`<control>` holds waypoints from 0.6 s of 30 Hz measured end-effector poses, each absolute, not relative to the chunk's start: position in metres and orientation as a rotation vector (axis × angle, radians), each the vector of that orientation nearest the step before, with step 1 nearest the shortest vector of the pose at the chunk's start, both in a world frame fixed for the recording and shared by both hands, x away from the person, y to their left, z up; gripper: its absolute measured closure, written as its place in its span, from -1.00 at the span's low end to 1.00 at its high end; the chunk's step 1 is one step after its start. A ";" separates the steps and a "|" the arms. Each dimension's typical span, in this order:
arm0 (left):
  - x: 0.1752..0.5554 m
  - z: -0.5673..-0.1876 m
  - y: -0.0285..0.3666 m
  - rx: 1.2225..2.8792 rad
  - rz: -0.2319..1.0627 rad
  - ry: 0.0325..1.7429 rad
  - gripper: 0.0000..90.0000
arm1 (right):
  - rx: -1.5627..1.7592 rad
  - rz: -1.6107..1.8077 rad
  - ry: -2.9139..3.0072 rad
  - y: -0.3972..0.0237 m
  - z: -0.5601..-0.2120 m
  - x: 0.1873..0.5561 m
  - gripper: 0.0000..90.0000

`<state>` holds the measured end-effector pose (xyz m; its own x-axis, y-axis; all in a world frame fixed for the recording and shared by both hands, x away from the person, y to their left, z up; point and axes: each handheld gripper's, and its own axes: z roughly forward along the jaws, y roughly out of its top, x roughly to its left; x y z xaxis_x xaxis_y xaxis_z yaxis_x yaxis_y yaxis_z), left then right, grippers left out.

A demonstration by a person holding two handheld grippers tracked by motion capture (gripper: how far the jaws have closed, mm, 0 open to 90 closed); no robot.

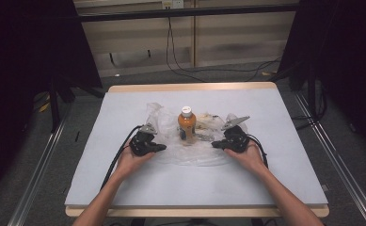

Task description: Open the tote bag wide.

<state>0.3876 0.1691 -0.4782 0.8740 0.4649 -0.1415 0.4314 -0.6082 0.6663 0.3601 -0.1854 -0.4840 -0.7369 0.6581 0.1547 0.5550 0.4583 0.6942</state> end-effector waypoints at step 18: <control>0.366 -0.453 0.193 2.109 0.069 0.594 1.00 | 1.024 1.339 2.459 -0.204 -0.452 0.338 1.00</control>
